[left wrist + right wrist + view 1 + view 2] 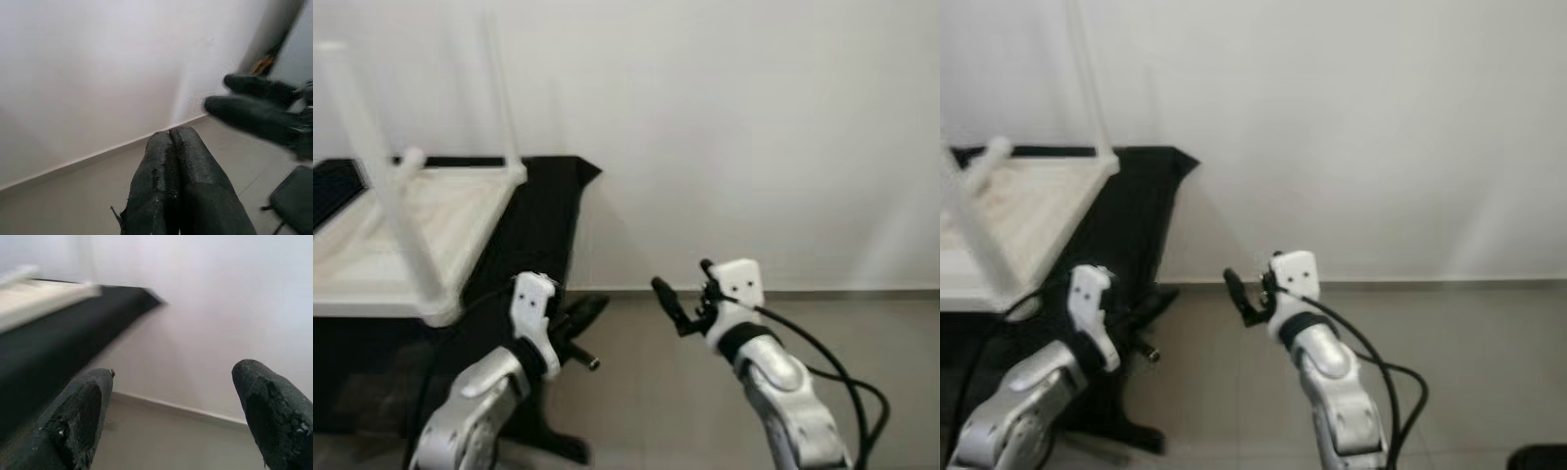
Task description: Building children table
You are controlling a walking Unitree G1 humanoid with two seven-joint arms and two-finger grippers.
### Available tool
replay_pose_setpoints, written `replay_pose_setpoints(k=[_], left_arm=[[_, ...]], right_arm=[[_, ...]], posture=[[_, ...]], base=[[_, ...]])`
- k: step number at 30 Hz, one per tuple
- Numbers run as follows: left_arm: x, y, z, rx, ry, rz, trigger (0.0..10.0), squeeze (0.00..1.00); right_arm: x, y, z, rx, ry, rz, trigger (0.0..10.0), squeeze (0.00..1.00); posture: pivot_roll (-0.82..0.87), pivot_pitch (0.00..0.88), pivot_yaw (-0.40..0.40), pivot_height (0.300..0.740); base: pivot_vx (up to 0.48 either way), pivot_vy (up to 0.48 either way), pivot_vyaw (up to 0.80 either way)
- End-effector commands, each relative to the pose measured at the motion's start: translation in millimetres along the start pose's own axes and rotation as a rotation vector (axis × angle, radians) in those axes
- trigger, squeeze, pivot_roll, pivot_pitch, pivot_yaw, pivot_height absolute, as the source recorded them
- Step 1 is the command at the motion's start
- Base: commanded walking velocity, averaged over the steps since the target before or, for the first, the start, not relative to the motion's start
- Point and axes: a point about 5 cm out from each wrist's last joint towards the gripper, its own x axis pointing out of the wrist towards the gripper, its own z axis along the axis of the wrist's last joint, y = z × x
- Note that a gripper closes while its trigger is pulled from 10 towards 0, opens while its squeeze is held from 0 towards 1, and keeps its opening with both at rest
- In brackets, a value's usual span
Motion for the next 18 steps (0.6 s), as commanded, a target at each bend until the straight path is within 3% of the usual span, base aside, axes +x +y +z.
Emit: replay_pose_setpoints(k=[1, 16, 18], left_arm=[[-1.6, 9.0, 1, 0.023, -0.002, 0.053, 10.0, 0.00], [-0.4, 21.0, -4, -0.048, -0.001, 0.104, 10.0, 0.00], [0.3, 20.9, -4, -0.049, -0.001, 0.100, 10.0, 0.00]], right_arm=[[4.4, 6.9, 1, -0.003, -0.002, 0.012, 10.0, 0.00], [10.5, 7.6, -3, 0.027, 0.004, -0.008, 10.0, 0.00], [11.1, 7.8, -3, 0.036, 0.007, -0.004, 10.0, 0.00]], posture=[[-0.14, 0.000, 0.010, 0.740], [-0.15, 0.000, 0.015, 0.740], [-0.14, 0.000, 0.016, 0.740]], base=[[0.000, 0.000, 0.00], [0.000, 0.000, 0.00], [0.000, 0.000, -0.80]])
